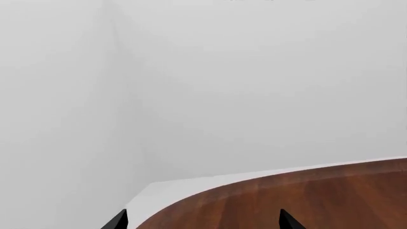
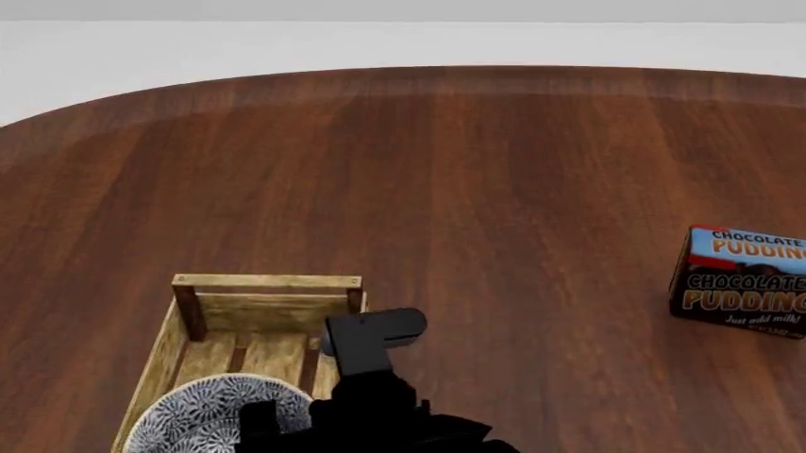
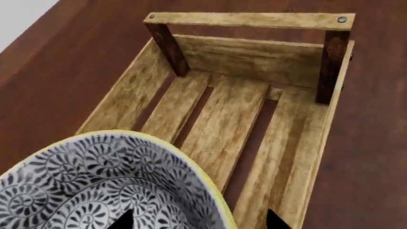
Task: Stack the left bowl on the right bowl and place them in the tray.
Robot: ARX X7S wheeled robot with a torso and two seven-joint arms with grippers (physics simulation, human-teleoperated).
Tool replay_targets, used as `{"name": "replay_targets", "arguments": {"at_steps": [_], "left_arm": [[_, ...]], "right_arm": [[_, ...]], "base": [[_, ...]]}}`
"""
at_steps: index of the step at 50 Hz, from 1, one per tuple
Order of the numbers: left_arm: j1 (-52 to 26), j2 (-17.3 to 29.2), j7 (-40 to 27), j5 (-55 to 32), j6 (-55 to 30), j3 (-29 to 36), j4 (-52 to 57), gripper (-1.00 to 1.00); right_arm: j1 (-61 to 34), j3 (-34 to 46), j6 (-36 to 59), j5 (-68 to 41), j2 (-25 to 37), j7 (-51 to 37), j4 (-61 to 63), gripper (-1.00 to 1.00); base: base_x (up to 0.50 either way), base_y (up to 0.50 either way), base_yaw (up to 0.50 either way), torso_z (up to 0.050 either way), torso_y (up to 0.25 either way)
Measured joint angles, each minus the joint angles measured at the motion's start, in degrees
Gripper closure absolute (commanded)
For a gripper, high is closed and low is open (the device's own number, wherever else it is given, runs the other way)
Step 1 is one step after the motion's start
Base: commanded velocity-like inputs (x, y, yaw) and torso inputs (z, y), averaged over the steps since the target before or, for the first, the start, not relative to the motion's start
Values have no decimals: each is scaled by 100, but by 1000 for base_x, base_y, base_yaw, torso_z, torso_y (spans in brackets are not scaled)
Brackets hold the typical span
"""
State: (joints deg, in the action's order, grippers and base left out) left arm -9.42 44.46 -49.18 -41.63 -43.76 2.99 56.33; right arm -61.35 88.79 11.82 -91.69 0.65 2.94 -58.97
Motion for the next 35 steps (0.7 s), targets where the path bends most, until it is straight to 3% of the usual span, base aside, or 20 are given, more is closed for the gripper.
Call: {"name": "replay_targets", "arguments": {"at_steps": [15,35], "left_arm": [[-17,39,-74,-54,33,44,55,-100],[-164,100,-174,-169,26,152,102,-100]], "right_arm": [[-529,258,-307,724,1182,-2227,2735,-100],[-890,191,-432,972,2461,-3873,5220,-100]], "base": [[0,0,0,0,0],[0,0,0,0,0]]}}
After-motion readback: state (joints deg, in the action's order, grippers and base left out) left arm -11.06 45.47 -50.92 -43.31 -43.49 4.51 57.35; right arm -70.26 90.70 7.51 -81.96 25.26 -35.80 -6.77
